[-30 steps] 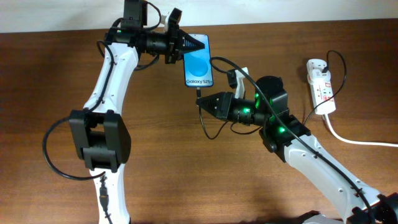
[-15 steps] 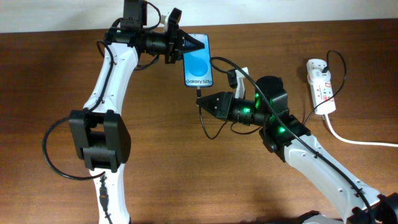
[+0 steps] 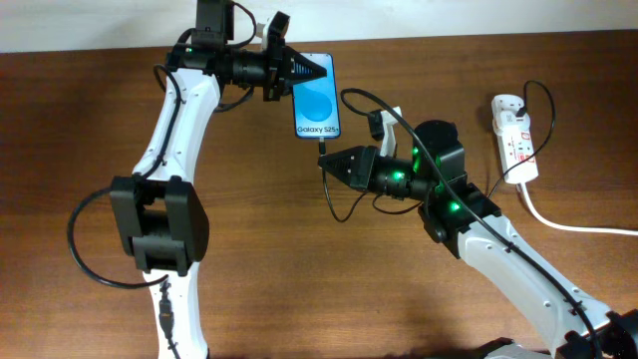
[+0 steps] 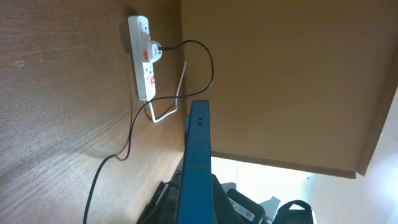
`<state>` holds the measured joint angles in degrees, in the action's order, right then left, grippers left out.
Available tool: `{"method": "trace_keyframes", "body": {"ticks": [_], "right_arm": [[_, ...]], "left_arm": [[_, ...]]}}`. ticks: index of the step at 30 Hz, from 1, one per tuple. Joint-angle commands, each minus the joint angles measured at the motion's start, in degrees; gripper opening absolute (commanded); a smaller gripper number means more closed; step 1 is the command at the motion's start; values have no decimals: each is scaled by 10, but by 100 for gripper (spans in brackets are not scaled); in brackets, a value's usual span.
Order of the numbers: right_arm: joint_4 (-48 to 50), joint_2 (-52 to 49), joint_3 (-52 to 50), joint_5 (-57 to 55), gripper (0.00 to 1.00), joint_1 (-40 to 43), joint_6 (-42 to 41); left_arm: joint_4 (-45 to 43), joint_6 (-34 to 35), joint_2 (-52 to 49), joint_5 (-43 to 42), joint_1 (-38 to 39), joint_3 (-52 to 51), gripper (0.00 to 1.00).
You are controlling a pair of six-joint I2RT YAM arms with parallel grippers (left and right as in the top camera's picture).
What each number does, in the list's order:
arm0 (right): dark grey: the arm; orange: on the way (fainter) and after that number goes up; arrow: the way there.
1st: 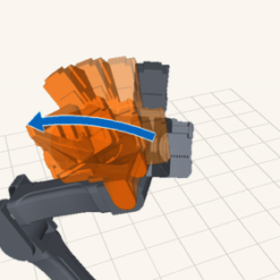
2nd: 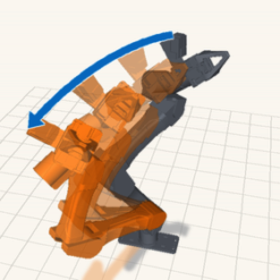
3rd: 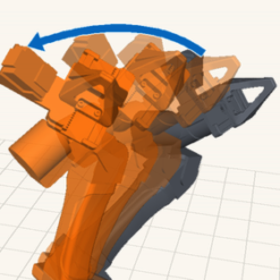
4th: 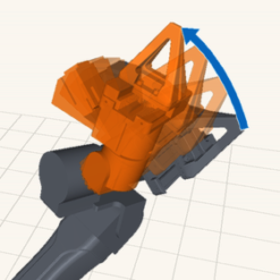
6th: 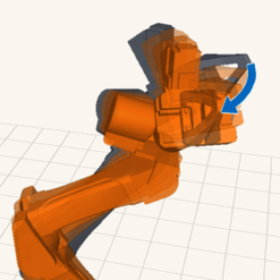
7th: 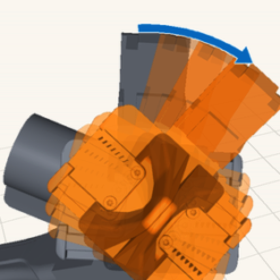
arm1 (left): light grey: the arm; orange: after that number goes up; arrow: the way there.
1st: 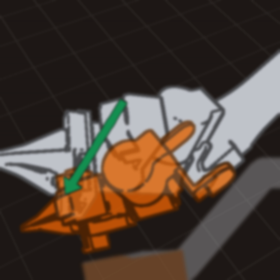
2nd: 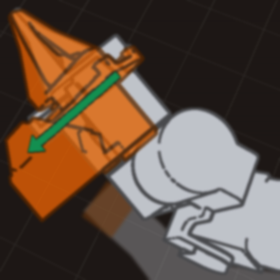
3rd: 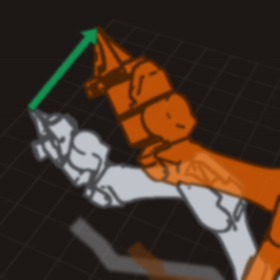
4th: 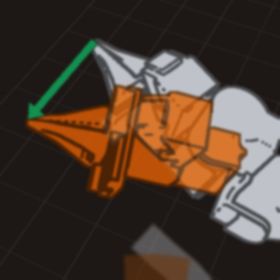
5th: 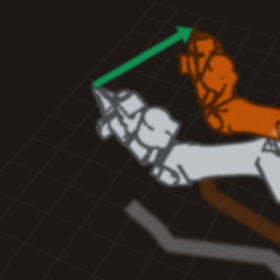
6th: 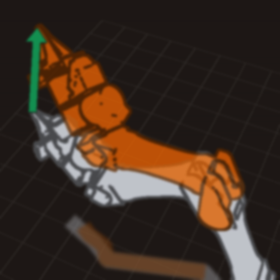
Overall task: Plug charger to phone and switch on socket
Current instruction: 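Push the USB-C plug upward into the phone's port with the right gripper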
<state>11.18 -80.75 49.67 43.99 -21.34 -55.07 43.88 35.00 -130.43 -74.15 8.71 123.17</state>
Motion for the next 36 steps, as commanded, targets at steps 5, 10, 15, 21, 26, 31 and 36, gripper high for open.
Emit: {"method": "trace_keyframes", "body": {"ticks": [5, 10, 15, 21, 26, 31, 36], "right_arm": [[7, 0, 0, -25, 4, 11, 7], [7, 0, 0, -25, 4, 11, 7], [7, 0, 0, -25, 4, 11, 5], [13, 0, 0, -25, 4, 12, 5], [20, 0, 0, -28, 4, 12, 5], [28, 0, 0, -39, 4, 15, 5], [30, 0, 0, -41, 4, 29, 5]], "left_arm": [[3, 2, 3, -41, 10, 6, 0], [3, 2, 3, -41, 16, 6, 0], [3, 2, 3, -30, 26, 6, 0], [6, 2, 3, -30, 27, 6, 0], [7, 1, 3, -37, 27, 6, 0], [8, -19, 3, -68, 29, 6, 0], [27, -50, 3, -78, 38, 6, 0]]}}
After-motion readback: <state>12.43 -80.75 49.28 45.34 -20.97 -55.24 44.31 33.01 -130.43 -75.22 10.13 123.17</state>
